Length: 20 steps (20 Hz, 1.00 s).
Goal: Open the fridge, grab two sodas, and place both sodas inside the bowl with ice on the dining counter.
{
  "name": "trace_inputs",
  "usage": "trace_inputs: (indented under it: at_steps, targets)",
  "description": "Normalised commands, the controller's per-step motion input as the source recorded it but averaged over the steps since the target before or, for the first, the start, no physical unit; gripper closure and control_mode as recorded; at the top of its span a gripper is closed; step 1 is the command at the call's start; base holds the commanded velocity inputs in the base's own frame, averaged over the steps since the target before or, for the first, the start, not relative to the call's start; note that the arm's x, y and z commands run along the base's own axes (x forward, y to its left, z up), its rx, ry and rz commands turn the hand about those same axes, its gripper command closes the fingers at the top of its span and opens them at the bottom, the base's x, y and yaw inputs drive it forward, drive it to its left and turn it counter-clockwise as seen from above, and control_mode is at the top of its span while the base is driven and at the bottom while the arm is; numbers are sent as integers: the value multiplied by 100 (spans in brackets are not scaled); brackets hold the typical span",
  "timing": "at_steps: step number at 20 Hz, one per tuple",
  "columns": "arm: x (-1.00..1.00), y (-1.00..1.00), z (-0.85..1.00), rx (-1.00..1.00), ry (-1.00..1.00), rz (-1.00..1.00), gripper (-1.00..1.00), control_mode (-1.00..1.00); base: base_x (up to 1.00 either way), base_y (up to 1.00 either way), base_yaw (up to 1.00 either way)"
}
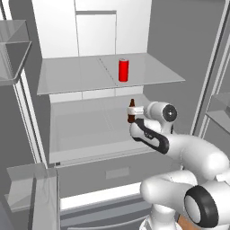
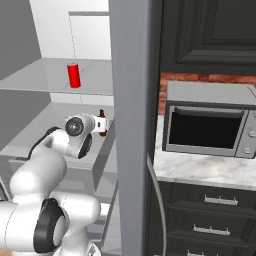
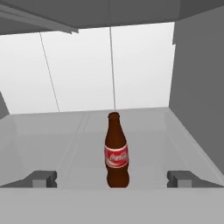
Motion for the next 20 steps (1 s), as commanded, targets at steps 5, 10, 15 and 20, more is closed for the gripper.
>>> trace_inputs:
  at_steps: [5, 10, 15, 20]
  targets:
    - [13, 0, -10, -2, -5, 0, -100, -100, 0, 0, 0]
    - [12, 4, -18, -6, -5, 0, -100, -100, 0, 0, 0]
    - [22, 0, -19, -2, -4, 0, -100, -100, 0, 0, 0]
    - [31, 0, -8, 0, -3, 0, -100, -100, 0, 0, 0]
